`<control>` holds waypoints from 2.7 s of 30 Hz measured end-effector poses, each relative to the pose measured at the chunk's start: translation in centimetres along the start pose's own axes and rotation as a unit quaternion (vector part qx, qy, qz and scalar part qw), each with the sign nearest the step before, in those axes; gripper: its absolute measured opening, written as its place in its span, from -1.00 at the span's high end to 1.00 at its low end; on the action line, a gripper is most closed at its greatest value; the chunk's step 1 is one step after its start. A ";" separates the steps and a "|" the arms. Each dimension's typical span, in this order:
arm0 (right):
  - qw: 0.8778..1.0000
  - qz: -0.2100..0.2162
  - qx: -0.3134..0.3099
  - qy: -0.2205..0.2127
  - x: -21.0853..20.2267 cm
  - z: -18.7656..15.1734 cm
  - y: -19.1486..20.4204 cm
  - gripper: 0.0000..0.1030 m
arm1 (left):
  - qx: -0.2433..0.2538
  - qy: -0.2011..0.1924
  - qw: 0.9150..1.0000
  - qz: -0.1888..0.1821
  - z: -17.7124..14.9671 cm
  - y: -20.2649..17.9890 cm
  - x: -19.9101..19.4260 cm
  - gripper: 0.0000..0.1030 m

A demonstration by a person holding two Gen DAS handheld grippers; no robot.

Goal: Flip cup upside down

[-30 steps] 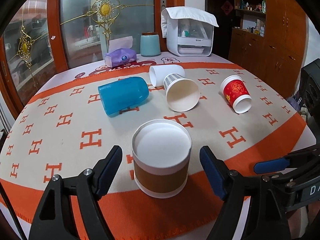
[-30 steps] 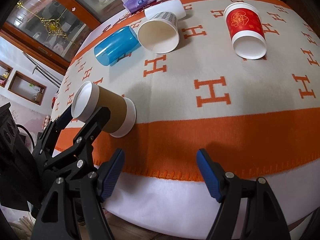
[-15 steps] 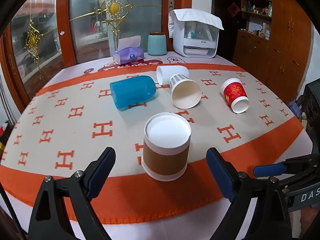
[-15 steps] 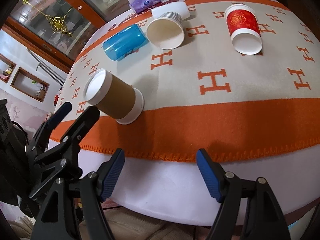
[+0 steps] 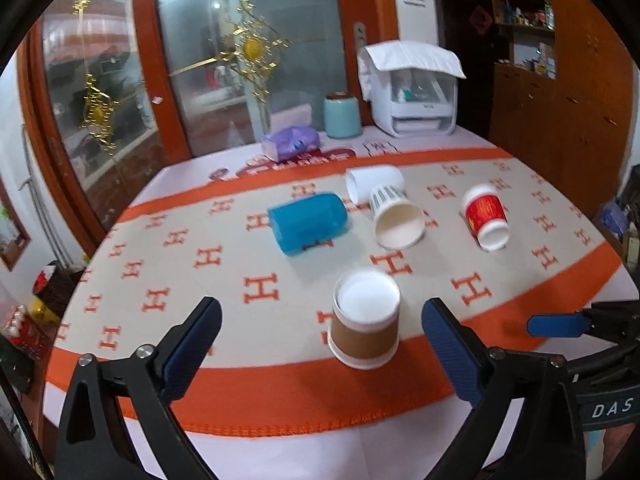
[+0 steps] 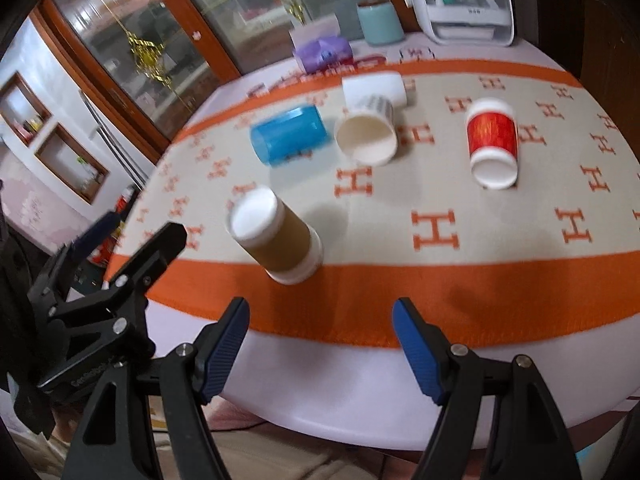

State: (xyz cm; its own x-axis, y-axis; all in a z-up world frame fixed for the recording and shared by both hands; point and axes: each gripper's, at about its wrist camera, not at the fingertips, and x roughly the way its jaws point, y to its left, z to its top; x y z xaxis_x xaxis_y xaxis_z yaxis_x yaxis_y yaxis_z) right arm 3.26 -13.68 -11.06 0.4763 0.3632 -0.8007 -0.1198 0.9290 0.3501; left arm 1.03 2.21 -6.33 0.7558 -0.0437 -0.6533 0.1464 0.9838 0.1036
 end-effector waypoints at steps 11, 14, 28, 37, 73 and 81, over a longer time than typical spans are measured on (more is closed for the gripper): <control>0.993 -0.020 -0.040 -0.107 -6.0 3.4 2.8 -0.45 | -0.058 0.036 0.998 0.004 4.7 0.7 -2.5 -0.98; 0.992 -0.017 -0.043 -0.116 -6.5 4.2 2.9 -0.45 | -0.070 0.036 0.997 0.006 5.7 0.9 -3.0 -0.98; 0.988 -0.017 -0.052 -0.147 -8.1 5.1 4.0 -0.45 | -0.097 0.039 0.994 0.022 7.8 1.5 -4.1 -0.98; 0.987 -0.031 -0.045 -0.154 -8.2 4.9 3.6 -0.45 | -0.091 0.044 0.994 0.034 7.9 1.2 -3.9 -0.98; 0.988 -0.034 -0.037 -0.148 -7.7 4.6 3.9 -0.45 | -0.093 0.073 0.993 0.027 7.3 1.2 -2.9 -0.98; 0.988 -0.034 -0.037 -0.148 -7.7 4.6 4.0 -0.45 | -0.094 0.077 0.992 0.024 7.4 1.1 -2.6 -0.98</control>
State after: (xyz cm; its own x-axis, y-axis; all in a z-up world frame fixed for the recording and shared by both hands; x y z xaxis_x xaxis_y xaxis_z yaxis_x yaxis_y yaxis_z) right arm 3.10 -13.04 -1.30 0.7176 0.2737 -0.6405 -0.1366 0.9570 0.2559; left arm 3.94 2.13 0.99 0.6500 0.0178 -0.7597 -0.0199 0.9998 0.0063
